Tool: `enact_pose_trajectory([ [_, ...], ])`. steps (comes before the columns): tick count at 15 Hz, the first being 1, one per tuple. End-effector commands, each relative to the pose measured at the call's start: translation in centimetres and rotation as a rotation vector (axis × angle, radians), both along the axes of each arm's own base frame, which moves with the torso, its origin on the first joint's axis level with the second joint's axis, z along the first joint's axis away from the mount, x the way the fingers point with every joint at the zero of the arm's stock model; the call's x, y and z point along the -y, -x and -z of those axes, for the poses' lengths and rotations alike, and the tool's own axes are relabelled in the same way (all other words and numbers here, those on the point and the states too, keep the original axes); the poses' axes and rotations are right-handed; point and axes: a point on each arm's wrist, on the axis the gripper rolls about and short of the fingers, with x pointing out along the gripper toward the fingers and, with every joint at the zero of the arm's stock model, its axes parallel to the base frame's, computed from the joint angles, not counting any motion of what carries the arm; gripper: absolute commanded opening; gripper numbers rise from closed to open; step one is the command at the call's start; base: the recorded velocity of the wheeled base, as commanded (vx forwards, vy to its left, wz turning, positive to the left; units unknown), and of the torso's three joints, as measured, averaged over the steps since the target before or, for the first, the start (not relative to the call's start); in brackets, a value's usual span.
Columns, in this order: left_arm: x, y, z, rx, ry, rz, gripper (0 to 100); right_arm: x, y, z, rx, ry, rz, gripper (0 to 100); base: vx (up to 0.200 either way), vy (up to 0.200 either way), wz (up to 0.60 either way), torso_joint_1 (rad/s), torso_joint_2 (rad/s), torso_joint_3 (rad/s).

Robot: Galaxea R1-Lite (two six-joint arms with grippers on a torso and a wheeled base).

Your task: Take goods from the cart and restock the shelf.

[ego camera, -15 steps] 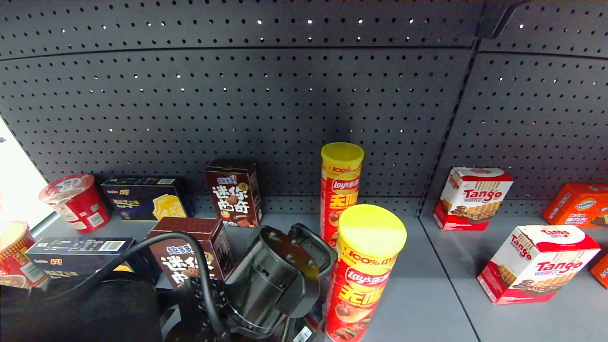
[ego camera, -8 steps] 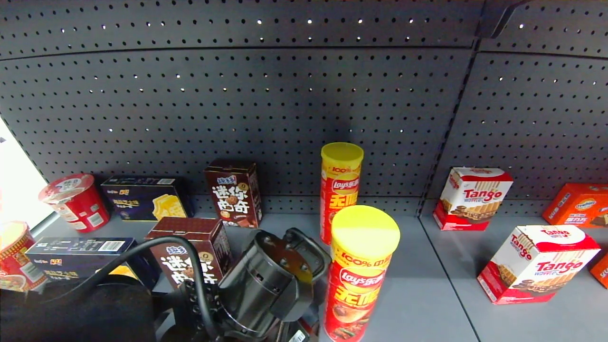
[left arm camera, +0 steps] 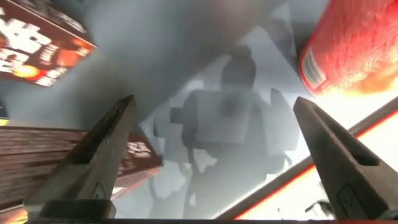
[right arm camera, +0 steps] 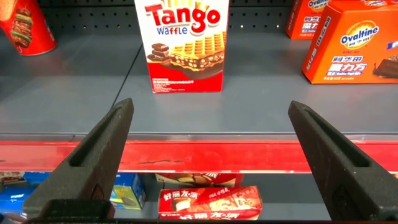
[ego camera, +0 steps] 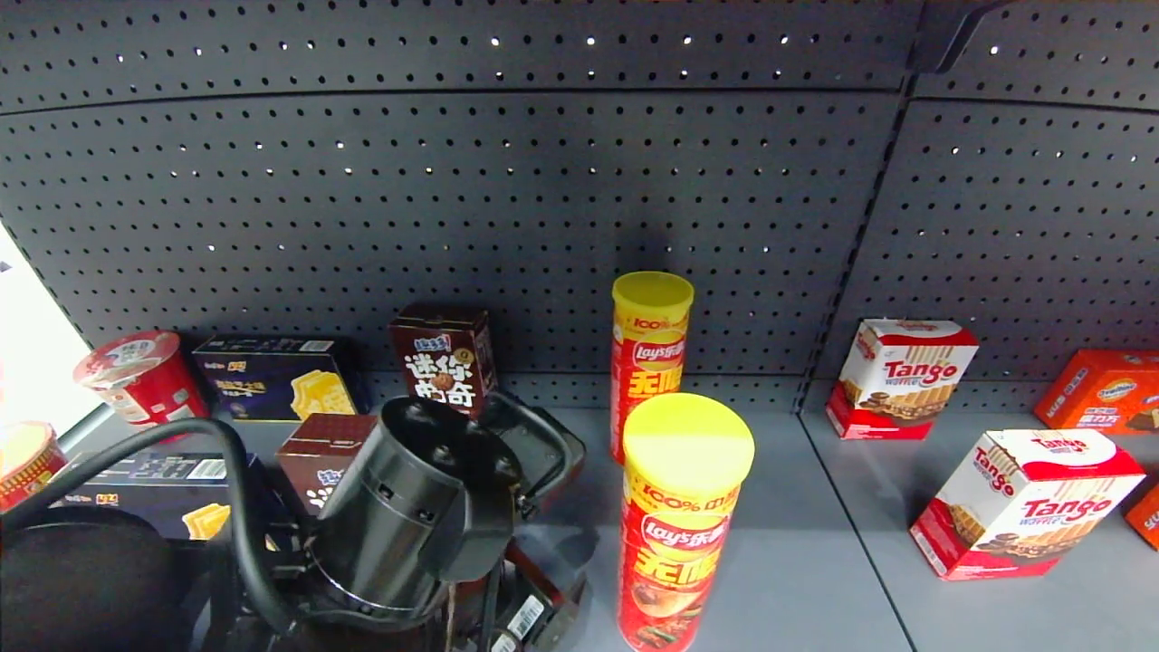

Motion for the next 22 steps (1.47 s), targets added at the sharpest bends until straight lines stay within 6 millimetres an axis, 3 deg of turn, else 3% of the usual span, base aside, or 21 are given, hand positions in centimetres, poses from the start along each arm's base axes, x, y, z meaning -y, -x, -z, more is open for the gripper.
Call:
enact_pose_trajectory([
  [1,-0.6,-0.4,-1.5,0.041,0.043,-0.033,100,0.0,0.0,0.0,-0.002,0.001,-0.001,100,0.0,0.0,0.0,0.0,0.0,0.0],
  [7,-1.8,-2.1,-5.9,0.156,0.141,-0.136,100,0.0,0.0,0.0,-0.002,0.001,-0.002,100,0.0,0.0,0.0,0.0,0.0,0.0],
  [13,-5.9,-2.3,-10.3,0.32,0.222,-0.225,100,0.0,0.0,0.0,-0.002,0.004,-0.008,100,0.0,0.0,0.0,0.0,0.0,0.0],
  [18,-11.6,1.1,-12.7,0.439,0.278,-0.347,100,0.0,0.0,0.0,-0.002,0.015,-0.017,100,0.0,0.0,0.0,0.0,0.0,0.0],
  [20,-13.7,3.2,-12.2,0.472,0.265,-0.363,100,0.0,0.0,0.0,-0.002,0.015,-0.019,100,0.0,0.0,0.0,0.0,0.0,0.0],
  [22,-17.3,7.6,-10.0,0.517,0.258,-0.395,100,-0.1,0.0,0.0,0.001,0.017,-0.031,100,0.0,0.0,0.0,0.0,0.0,0.0],
])
